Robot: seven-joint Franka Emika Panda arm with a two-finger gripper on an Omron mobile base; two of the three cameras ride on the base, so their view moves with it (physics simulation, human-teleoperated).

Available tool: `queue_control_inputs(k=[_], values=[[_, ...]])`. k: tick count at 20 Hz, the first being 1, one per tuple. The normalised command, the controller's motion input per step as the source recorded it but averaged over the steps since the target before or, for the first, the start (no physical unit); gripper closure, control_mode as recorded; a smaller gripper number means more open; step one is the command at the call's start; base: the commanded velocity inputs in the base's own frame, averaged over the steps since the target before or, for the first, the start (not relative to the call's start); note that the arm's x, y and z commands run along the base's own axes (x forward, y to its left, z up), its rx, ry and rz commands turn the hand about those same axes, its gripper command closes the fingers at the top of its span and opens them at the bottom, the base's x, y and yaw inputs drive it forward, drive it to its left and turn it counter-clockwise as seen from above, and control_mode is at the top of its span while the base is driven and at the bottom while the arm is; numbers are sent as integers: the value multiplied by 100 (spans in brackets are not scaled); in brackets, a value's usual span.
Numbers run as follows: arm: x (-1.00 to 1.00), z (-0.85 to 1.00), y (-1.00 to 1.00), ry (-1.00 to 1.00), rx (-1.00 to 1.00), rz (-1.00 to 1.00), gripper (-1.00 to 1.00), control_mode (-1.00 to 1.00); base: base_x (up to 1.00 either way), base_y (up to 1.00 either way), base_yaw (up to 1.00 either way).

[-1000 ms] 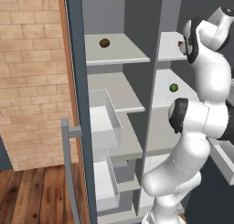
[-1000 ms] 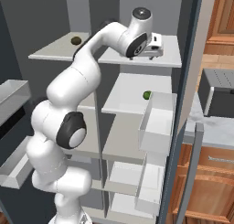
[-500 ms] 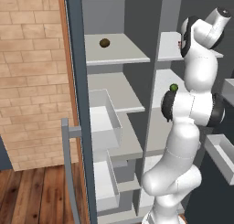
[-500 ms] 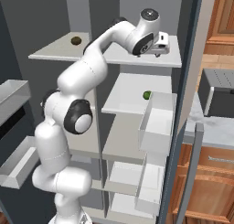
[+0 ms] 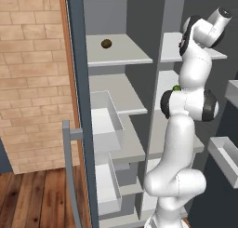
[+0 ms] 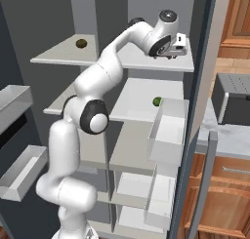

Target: There's a chicken drumstick in the fridge that needs to be moved to the freezer for freezing. Pick up the chicken drumstick from the fridge, place it on any shelf in the freezer, and close the fridge and freezer doors when done.

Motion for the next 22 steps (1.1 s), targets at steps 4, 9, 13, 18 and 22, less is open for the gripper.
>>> queue_control_inputs(k=[4, 9, 13, 18, 22], values=[[24, 1, -38, 0, 3, 3, -100, -100, 0, 0, 0], [11, 0, -12, 0, 0, 0, -100, -100, 0, 0, 0], [22, -11, 2, -3, 0, 4, -100, -100, 0, 0, 0], [5, -83, 60, -7, -7, 11, 100, -100, 0, 0, 0], [4, -100, 96, -16, -11, 21, 100, -100, 0, 0, 0]])
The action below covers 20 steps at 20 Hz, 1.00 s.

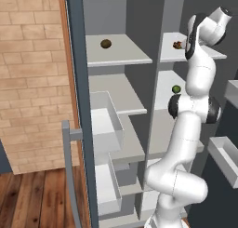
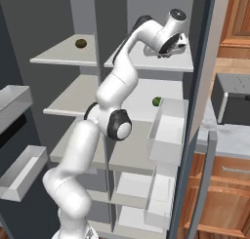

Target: There's a chicken drumstick in the fridge that needs to be moved to the freezer for freezing. Pick up the chicken drumstick from the fridge, place it on any shelf in the freezer, and close the fridge and freezer doors when done.

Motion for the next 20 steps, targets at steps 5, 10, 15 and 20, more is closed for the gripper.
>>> queue_control_inputs(k=[5, 10, 15, 20], values=[[2, -89, 61, -10, -3, 28, 100, -100, 0, 0, 0], [-92, -96, 46, 0, -3, 41, 100, -100, 0, 0, 0], [-100, 2, 5, 0, 0, 24, 100, -100, 0, 0, 0], [-96, 70, -17, 7, 0, 9, 100, -100, 0, 0, 0]])
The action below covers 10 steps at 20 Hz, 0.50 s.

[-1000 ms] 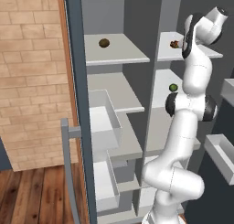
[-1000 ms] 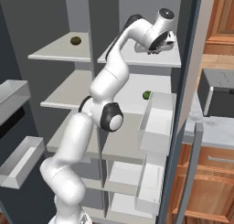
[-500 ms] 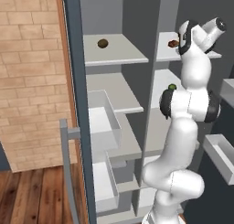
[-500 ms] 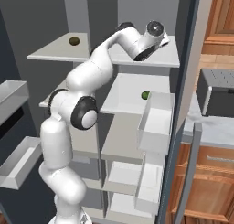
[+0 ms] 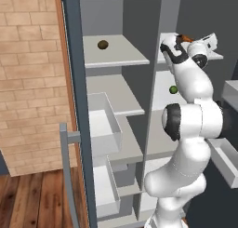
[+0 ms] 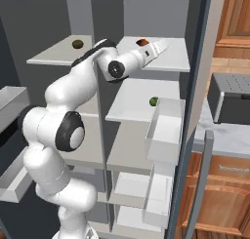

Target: There's a chicken drumstick in the fridge that needs to be moved to the freezer for freezing. Pick up the chicken drumstick from the fridge, place it on any shelf in the freezer, and close the fridge and freezer doors when done.

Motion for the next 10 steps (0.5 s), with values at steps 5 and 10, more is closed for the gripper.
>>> queue_control_inputs(k=[5, 10], values=[[-96, 62, -4, 34, 0, 11, 100, -100, 0, 0, 0], [-100, 69, -17, 42, 0, 14, 100, -100, 0, 0, 0]])
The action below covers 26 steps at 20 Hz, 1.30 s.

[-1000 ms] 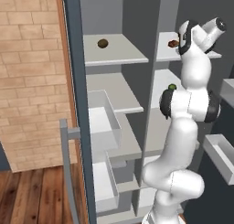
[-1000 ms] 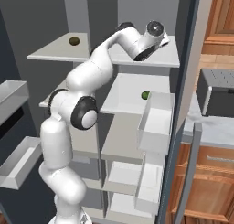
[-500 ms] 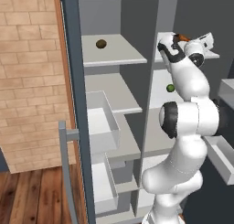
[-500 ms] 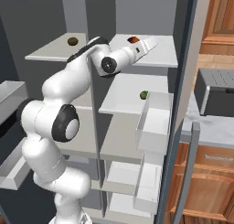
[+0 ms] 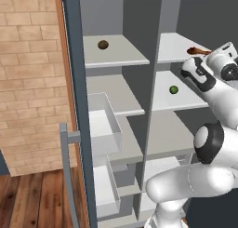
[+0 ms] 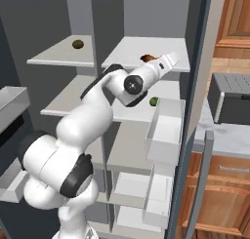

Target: There's a chicken drumstick in the fridge that needs to be moved to the freezer for freezing. Pick up the chicken drumstick from the fridge, place it on any shelf in the freezer, and close the fridge and freezer doors when done.

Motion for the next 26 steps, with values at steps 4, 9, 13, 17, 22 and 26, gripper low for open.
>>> queue_control_inputs(k=[4, 9, 13, 17, 22, 26], values=[[-100, 71, 0, 46, 0, 13, 100, -100, 0, 0, 0], [-100, 91, 8, 39, -1, 11, 100, -100, 0, 0, 0], [-100, 87, 17, 35, 2, 11, 100, -100, 0, 0, 0], [-100, 37, 13, 27, 2, 12, 100, -100, 0, 0, 0], [-100, -13, 36, 1, 12, 7, 100, -100, 0, 0, 0], [-98, -32, 75, -1, 16, 3, 100, -100, 0, 0, 0]])
